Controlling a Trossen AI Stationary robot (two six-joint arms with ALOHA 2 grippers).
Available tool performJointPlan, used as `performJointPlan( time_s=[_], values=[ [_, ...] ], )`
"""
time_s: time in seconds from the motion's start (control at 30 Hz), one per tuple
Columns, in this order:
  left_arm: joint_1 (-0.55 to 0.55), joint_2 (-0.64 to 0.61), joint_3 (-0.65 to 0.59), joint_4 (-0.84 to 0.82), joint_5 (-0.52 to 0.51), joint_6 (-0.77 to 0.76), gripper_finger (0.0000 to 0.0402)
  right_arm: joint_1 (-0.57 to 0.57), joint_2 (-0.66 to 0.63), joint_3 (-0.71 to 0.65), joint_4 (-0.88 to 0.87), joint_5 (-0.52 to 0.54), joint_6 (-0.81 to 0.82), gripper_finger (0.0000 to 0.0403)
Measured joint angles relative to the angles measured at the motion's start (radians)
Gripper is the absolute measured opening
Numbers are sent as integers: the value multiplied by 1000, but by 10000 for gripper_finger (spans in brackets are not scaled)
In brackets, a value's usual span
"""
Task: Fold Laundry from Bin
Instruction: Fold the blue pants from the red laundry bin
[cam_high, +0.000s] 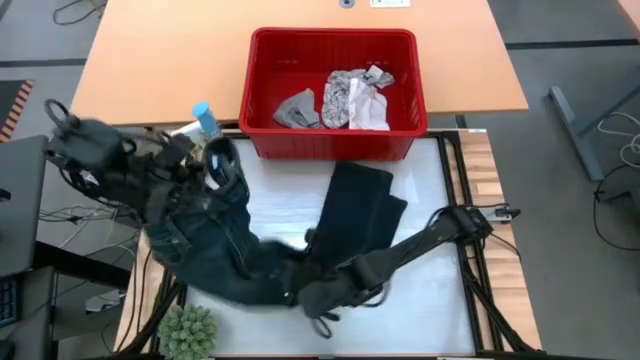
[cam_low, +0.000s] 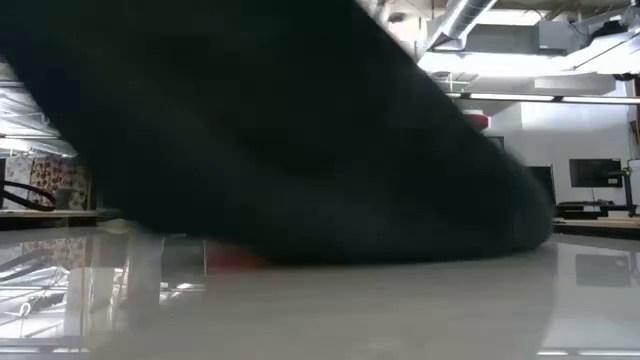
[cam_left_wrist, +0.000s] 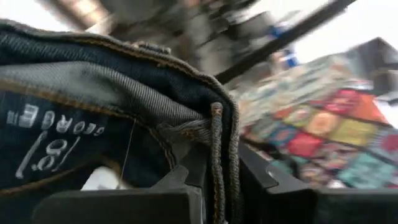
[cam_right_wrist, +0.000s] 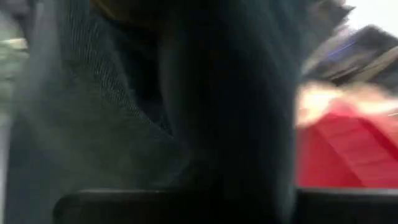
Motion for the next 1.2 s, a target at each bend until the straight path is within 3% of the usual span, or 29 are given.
performJointPlan(
  time_s=[0.17, 0.37, 0.57, 0.7, 0.93, 1.2],
  values=[
    [-62, 38, 0, -156, -40, -133, 30, -37, 40, 0, -3, -231, 221, 38],
    [-107, 107, 0, -166, 16, -158, 30, -70, 35, 0, -54, -492, 348, 112],
    [-140, 139, 0, -155, 15, -169, 30, -69, -76, 1, -213, -486, 355, 181],
    [-152, 137, 0, -134, -31, -175, 30, -52, -131, 1, -281, -474, 328, 207],
    [-151, 119, 49, -135, -134, -129, 29, 28, -159, 1, -293, -473, 116, 215],
    [-150, 110, 102, -138, -243, -76, 29, 37, -155, 0, -199, -463, 147, 215]
  ],
)
